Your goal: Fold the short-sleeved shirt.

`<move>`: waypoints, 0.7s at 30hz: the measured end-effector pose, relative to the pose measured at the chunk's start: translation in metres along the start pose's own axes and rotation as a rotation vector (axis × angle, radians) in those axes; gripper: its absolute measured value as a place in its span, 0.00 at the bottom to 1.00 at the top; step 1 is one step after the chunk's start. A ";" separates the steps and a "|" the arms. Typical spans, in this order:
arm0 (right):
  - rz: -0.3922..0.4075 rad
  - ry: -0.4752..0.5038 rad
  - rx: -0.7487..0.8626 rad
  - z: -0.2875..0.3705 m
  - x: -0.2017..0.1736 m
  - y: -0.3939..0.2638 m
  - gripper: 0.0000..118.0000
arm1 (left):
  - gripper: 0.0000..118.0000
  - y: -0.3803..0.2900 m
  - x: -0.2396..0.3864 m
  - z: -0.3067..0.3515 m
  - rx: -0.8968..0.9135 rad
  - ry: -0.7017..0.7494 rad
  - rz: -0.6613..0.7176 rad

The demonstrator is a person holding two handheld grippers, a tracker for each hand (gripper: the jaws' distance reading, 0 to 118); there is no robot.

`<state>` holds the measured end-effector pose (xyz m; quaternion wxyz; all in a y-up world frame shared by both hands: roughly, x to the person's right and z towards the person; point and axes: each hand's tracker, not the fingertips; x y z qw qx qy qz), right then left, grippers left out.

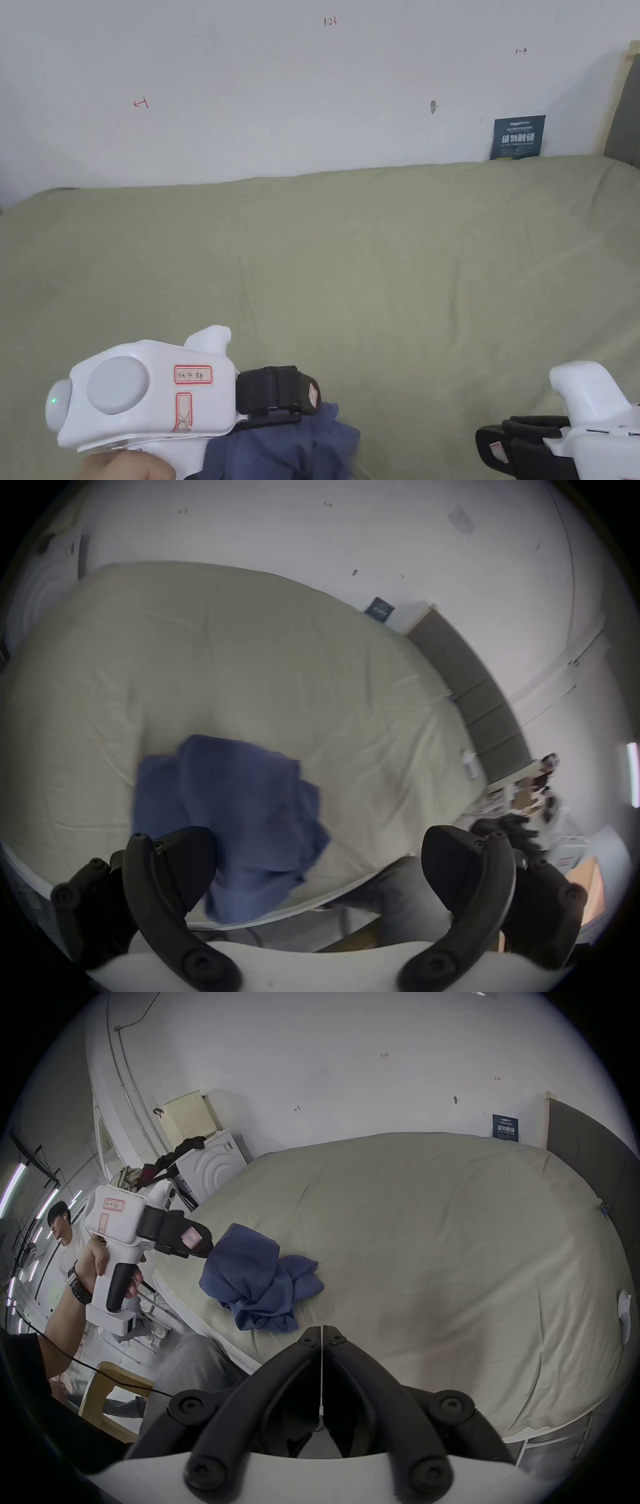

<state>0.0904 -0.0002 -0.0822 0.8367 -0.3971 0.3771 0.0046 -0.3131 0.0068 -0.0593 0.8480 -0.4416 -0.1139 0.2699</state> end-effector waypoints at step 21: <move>0.007 0.023 -0.012 -0.005 -0.005 0.003 0.00 | 0.00 -0.030 -0.118 -0.024 0.073 -0.177 0.279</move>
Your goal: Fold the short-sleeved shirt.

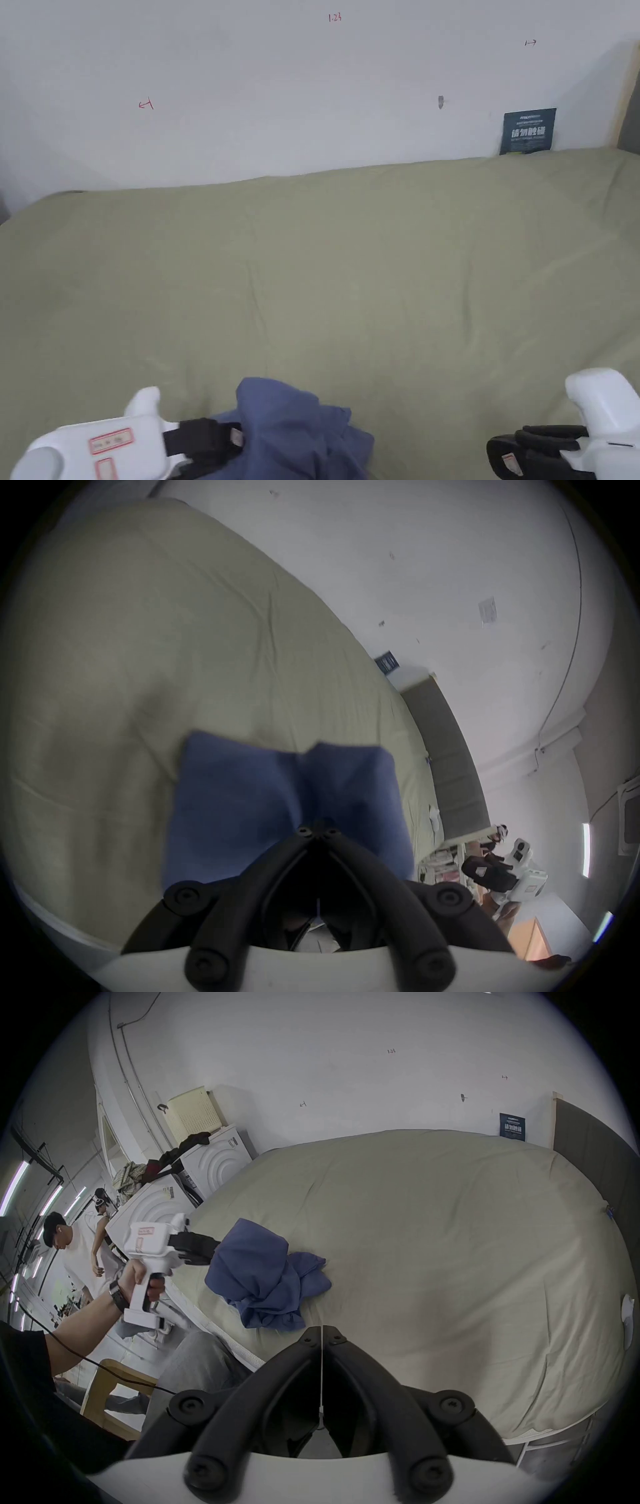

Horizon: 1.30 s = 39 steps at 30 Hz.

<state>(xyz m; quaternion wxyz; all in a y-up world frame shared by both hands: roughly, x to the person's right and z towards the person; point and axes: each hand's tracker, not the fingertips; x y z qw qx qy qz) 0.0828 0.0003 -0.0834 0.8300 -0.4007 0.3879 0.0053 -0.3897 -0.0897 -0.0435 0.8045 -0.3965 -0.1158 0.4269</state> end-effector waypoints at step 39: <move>-0.110 0.290 0.021 -0.113 -0.018 0.033 0.00 | 0.00 0.008 0.013 0.079 0.226 -0.121 -0.151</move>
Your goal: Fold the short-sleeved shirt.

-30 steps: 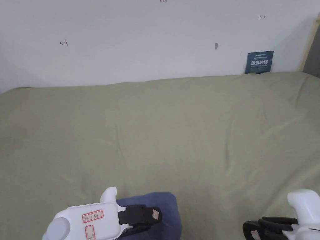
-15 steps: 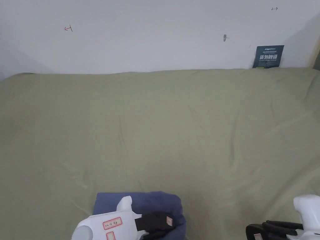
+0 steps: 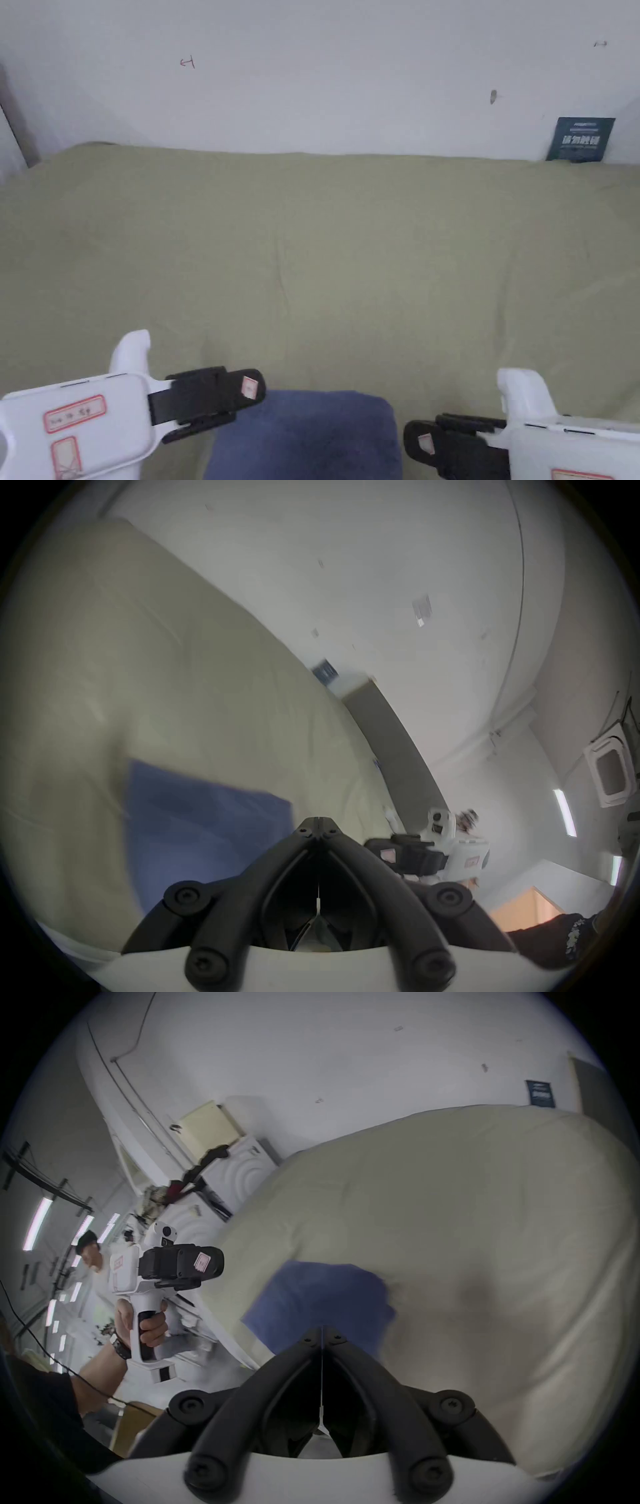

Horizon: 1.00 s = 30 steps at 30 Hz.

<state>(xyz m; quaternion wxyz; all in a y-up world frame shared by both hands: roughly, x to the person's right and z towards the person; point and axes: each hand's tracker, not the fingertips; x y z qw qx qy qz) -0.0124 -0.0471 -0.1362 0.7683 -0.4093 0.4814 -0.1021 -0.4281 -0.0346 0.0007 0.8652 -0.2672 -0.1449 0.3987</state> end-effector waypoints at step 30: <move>-0.340 0.298 -0.077 -0.136 0.097 -0.039 0.00 | 1.00 -0.019 -0.138 -0.075 -0.219 -0.081 0.308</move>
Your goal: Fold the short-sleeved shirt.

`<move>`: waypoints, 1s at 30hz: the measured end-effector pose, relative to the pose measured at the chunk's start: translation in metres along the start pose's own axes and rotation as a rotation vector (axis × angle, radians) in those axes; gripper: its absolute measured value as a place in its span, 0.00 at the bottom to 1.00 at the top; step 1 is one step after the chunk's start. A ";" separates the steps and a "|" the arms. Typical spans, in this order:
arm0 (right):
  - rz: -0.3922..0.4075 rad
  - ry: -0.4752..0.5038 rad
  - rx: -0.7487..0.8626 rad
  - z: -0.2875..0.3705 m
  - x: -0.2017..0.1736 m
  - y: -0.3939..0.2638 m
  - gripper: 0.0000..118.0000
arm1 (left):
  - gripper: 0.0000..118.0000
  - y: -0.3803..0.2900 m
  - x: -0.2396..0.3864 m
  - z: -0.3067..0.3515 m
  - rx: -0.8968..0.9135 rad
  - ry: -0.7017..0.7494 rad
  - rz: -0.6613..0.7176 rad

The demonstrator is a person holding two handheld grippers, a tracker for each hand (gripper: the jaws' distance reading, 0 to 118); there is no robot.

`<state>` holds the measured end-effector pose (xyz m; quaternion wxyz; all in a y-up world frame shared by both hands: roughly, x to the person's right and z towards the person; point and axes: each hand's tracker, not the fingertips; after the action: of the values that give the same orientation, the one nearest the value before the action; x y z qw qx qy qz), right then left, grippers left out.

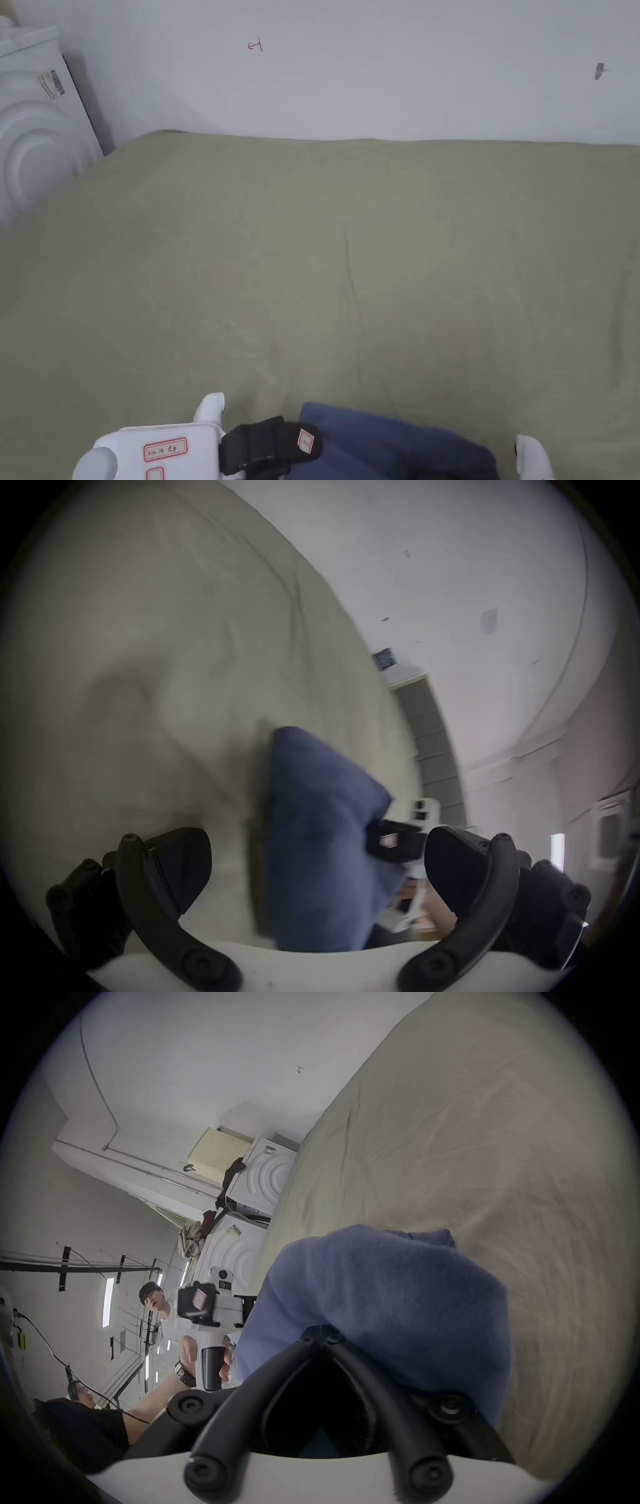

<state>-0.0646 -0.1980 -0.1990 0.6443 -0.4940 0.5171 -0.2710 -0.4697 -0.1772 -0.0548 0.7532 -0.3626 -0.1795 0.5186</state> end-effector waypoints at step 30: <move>0.277 -0.156 0.023 0.026 -0.087 -0.007 0.00 | 0.16 0.035 0.018 0.037 -0.103 0.203 -0.125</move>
<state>-0.0671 -0.1162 -0.1589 0.7192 -0.4301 0.5257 -0.1463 -0.5095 -0.1406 -0.0577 0.7786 -0.4396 -0.1510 0.4216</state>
